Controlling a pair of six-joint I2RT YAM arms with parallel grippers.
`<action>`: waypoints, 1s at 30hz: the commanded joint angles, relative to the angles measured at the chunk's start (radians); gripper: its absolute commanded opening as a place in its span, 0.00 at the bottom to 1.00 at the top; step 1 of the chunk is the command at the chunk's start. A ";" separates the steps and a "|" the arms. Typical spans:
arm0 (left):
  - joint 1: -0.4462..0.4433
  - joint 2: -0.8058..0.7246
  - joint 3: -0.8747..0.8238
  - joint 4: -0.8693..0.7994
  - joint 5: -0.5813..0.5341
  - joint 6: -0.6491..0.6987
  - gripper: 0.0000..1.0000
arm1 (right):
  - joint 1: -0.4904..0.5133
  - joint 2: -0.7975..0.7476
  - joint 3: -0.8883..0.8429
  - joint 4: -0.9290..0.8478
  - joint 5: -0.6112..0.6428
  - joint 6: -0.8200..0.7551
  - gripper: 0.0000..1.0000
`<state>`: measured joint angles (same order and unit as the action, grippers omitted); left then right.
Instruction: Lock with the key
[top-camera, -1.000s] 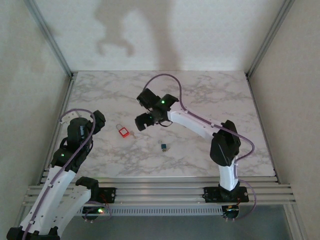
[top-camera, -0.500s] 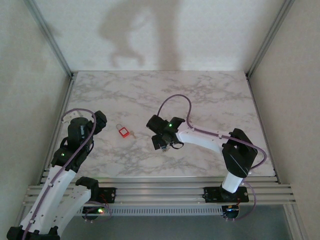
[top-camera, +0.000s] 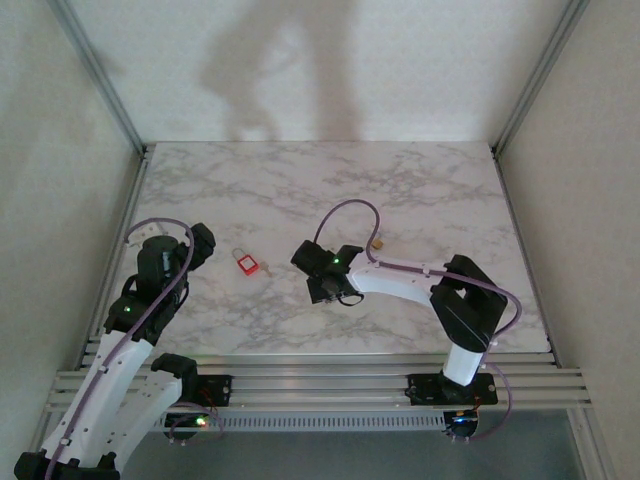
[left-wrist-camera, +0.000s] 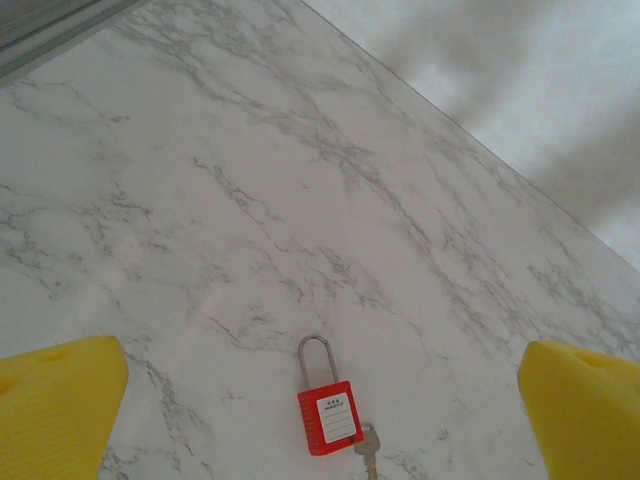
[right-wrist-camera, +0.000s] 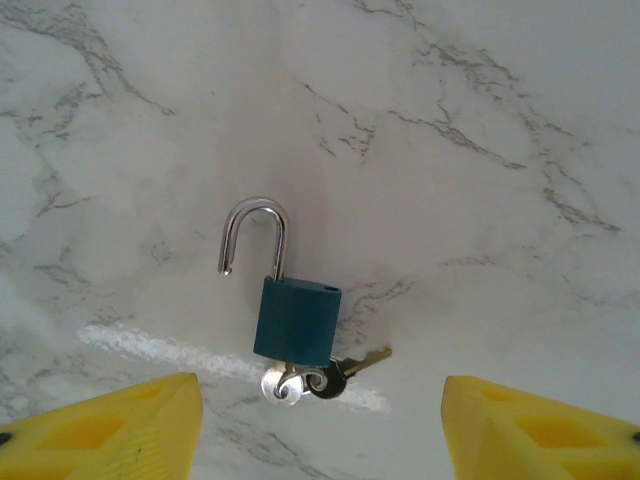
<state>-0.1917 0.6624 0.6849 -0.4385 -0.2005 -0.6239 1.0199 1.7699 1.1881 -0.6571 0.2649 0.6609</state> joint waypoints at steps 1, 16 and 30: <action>0.011 -0.008 -0.010 0.021 0.011 0.018 0.99 | 0.015 0.044 0.009 0.010 0.003 0.035 0.65; 0.011 -0.009 -0.010 0.024 0.010 0.019 1.00 | 0.015 0.128 0.047 0.011 0.009 0.082 0.57; 0.011 -0.009 -0.010 0.023 0.012 0.020 1.00 | 0.012 0.166 0.059 0.014 0.001 0.091 0.50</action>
<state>-0.1917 0.6624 0.6849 -0.4381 -0.2005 -0.6235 1.0256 1.9068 1.2282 -0.6392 0.2626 0.7296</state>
